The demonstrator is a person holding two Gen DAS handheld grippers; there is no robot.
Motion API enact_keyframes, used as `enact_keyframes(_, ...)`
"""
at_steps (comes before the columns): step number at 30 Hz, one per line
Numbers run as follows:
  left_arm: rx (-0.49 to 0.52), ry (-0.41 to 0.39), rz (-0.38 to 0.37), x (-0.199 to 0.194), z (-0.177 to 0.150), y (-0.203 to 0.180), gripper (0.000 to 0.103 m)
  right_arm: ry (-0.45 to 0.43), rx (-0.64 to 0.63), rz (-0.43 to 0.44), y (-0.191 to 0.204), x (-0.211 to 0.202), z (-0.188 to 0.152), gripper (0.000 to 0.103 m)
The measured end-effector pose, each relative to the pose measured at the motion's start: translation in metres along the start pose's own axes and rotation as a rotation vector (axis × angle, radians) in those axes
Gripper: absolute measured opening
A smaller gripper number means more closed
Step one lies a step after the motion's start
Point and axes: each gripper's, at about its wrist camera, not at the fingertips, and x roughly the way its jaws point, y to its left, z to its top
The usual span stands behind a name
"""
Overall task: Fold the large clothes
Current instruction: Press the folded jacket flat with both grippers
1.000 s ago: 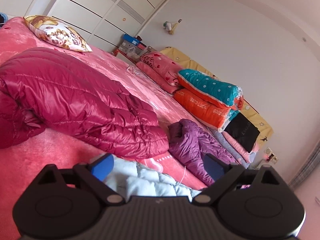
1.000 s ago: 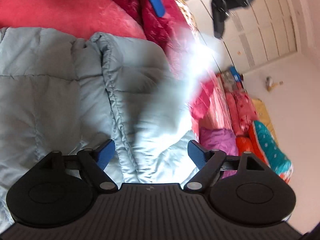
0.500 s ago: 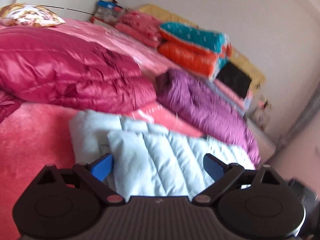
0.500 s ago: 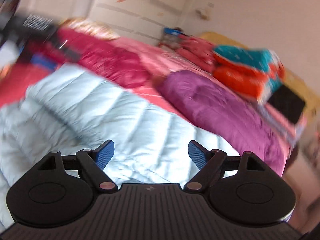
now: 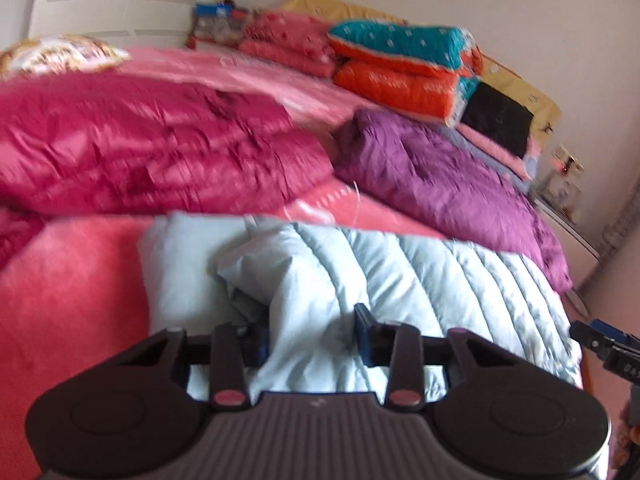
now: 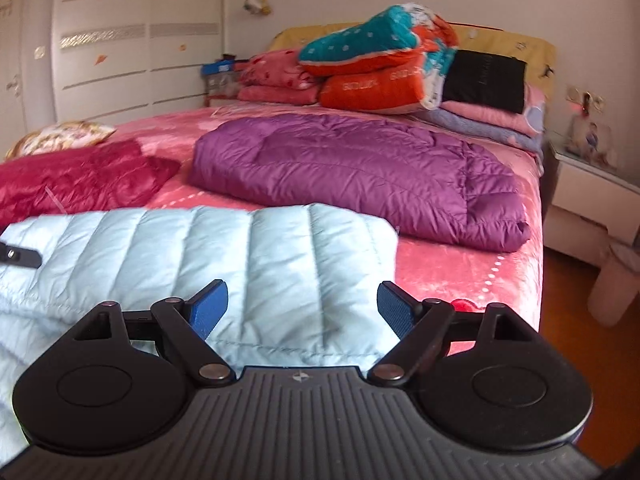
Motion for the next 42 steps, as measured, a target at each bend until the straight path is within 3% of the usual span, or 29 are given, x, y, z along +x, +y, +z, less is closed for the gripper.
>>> enact_keyframes(3, 0.021, -0.055, 0.052, -0.002, 0.005, 0.0, 0.037, -0.023, 0.034, 0.004, -0.003, 0.017, 0.007, 0.102)
enact_keyframes(10, 0.071, -0.017, 0.097, 0.003, 0.004, -0.001, 0.048, -0.021, 0.03, 0.031, 0.005, 0.048, 0.015, 0.102)
enact_keyframes(16, 0.056, -0.146, 0.156, -0.017, 0.011, 0.005, 0.063, 0.009, 0.008, 0.041, 0.008, 0.074, 0.016, 0.102)
enact_keyframes(19, 0.052, -0.22, 0.121, -0.027, 0.013, 0.003, 0.068, 0.021, -0.004, 0.061, 0.008, 0.081, 0.015, 0.102)
enact_keyframes(22, 0.056, -0.245, 0.025, -0.027, 0.013, -0.005, 0.071, 0.037, -0.024, 0.071, 0.013, 0.089, 0.013, 0.103)
enact_keyframes(26, 0.085, -0.202, -0.065, -0.014, 0.009, -0.016, 0.075, 0.05, -0.045, 0.102, 0.018, 0.093, 0.008, 0.103)
enact_keyframes(31, 0.156, -0.047, 0.025, 0.018, -0.004, -0.024, 0.075, 0.067, -0.092, 0.11, 0.027, 0.102, -0.001, 0.103)
enact_keyframes(42, 0.143, -0.004, 0.036, 0.042, -0.029, -0.018, 0.078, 0.135, -0.054, 0.122, 0.023, 0.13, -0.013, 0.103)
